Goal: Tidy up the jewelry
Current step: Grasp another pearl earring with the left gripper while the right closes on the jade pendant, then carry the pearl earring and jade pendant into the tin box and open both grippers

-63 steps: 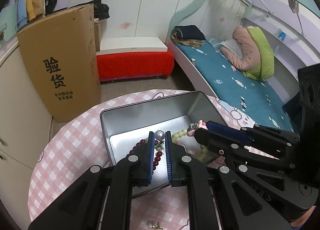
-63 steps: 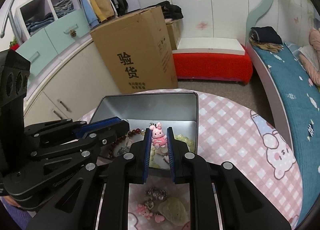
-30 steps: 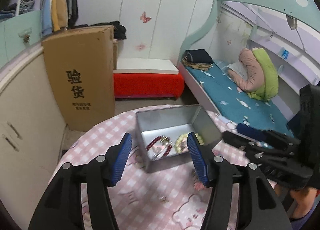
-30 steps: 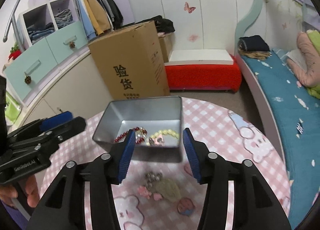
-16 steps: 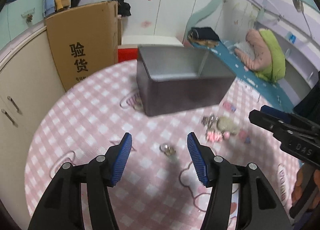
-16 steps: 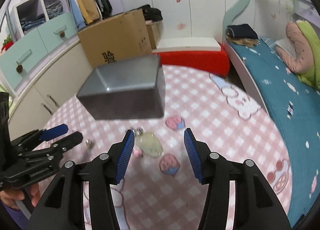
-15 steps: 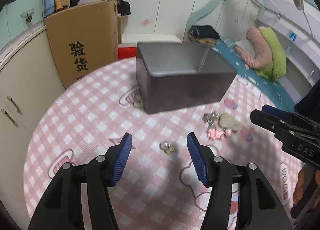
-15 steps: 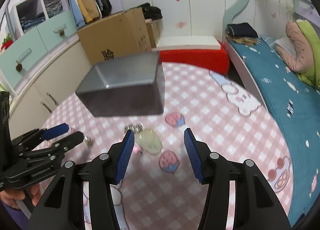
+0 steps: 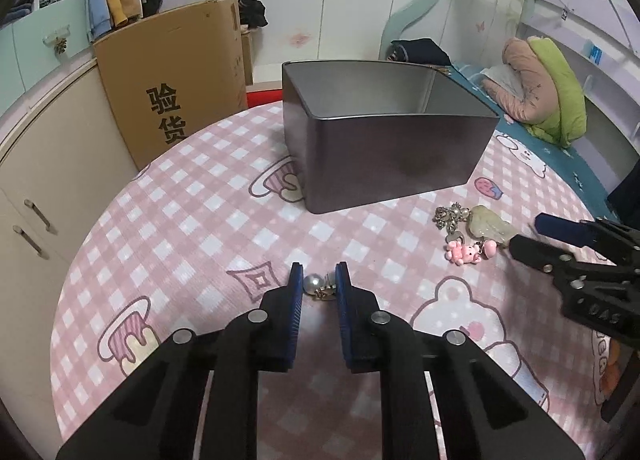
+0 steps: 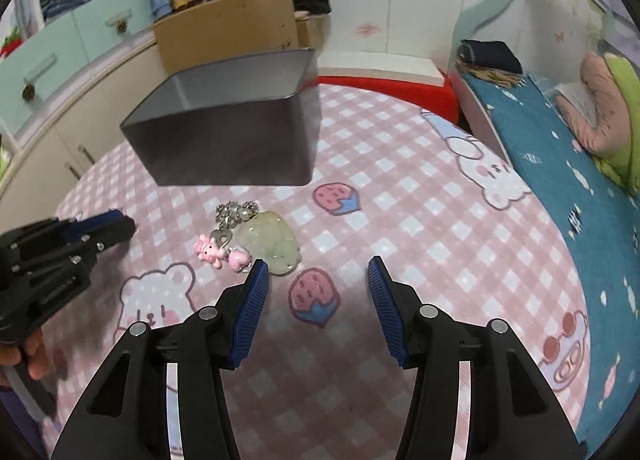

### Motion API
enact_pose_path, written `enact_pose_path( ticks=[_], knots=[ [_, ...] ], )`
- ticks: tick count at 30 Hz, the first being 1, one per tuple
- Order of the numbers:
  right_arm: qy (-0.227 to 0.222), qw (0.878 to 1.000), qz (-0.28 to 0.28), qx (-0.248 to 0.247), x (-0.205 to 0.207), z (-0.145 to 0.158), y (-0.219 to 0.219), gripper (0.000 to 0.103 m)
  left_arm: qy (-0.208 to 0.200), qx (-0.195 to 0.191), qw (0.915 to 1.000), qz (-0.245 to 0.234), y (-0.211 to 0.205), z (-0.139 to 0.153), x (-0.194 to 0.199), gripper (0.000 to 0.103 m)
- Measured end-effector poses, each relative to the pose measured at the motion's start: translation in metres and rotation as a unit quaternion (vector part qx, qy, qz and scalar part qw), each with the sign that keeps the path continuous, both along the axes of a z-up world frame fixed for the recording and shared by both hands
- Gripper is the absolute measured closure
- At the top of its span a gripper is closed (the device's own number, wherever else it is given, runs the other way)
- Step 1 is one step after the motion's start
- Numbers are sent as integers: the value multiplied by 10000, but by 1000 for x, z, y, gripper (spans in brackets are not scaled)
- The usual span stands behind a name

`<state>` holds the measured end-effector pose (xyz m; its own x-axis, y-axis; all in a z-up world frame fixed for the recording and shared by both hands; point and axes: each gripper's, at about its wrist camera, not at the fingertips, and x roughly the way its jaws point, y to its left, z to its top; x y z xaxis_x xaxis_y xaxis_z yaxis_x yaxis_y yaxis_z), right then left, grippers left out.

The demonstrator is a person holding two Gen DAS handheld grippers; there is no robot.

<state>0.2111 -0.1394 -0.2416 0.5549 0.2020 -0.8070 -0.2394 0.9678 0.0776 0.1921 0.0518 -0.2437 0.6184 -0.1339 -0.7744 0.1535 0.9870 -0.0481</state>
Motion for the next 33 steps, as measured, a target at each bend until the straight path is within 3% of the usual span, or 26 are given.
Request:
enact_pose_path(
  ticks=[12,15,23,33],
  knots=[
    [-17,9986,505,-128,20,1,20,53,-19,-428,9990,-121,16,5,-3,89],
    [-20,9985,535,-79,22,2,22,72,-46,-495,9987,-140,19,9,-3,89],
    [-29,9989,455,122,14,8,16,74,-200,-547,9980,-247,19,25,-6,89],
    [-532,9967,453,404,4,61,7,74,-712,-705,9935,-544,8,78,-8,89]
  ],
)
